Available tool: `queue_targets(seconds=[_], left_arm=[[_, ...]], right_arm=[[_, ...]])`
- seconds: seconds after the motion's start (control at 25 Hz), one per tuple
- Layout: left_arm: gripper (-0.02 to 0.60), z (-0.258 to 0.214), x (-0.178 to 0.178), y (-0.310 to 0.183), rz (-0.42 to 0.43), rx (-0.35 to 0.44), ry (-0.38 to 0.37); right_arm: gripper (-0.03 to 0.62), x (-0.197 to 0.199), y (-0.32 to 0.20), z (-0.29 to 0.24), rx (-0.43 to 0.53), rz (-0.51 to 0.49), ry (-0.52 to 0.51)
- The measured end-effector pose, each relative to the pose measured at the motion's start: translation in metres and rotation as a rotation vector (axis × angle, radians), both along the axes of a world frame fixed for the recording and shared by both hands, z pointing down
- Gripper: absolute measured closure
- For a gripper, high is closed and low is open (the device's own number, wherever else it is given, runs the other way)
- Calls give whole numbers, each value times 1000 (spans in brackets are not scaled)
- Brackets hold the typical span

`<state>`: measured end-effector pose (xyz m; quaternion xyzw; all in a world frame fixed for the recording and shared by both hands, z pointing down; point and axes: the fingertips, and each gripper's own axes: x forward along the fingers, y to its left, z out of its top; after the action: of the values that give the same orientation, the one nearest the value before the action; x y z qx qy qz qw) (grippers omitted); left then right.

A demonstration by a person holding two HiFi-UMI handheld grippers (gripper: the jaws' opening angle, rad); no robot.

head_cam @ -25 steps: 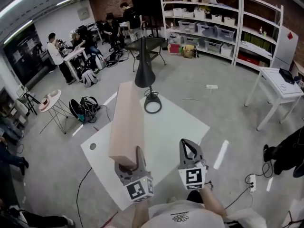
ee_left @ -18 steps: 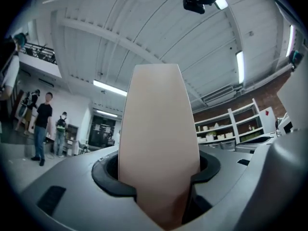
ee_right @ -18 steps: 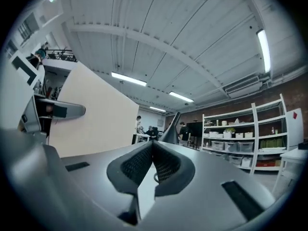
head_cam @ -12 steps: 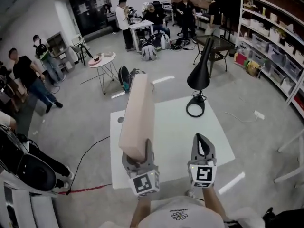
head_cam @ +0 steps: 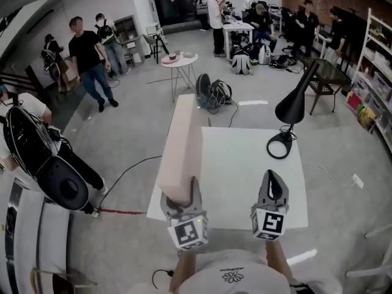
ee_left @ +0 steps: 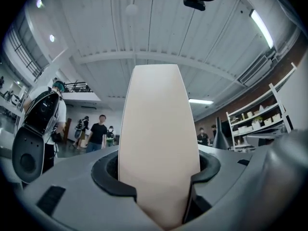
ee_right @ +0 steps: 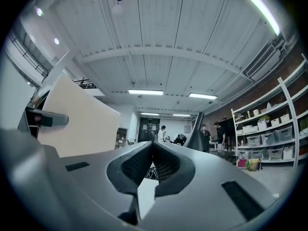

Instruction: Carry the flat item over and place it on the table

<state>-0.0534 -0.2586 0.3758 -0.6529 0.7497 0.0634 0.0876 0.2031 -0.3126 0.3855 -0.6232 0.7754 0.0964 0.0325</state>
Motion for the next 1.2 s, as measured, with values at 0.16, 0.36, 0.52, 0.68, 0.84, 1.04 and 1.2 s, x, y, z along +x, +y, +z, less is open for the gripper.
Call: queue_targets(seconds=[0.16,0.36,0.52,0.68,0.84,1.04,1.2], left_arm=[[285,4,4,11,-35,-9,-5],[285,7,11,5,-15,-17,13],[285,6,11,6,2,-18,8],[285,11,12,3,12,-26,19],[288,11,7,-1,8,-42,-29],[290,-4,13,-34,6,-47,-330],[291,-4,19,-57,14,-102,-558]], right_arm=[[583,4,4,3,-4,-28,-10],[583,6,2,9,-17,-38,-14],[583,1,8,10,-23,-35,-16],[583,-3,11,15,-29,-37,-7],[583,-12,14,16,-43,-37,5],[583,-15,9,22,-63,-29,28],[583,-17,5,27,-75,-18,37]])
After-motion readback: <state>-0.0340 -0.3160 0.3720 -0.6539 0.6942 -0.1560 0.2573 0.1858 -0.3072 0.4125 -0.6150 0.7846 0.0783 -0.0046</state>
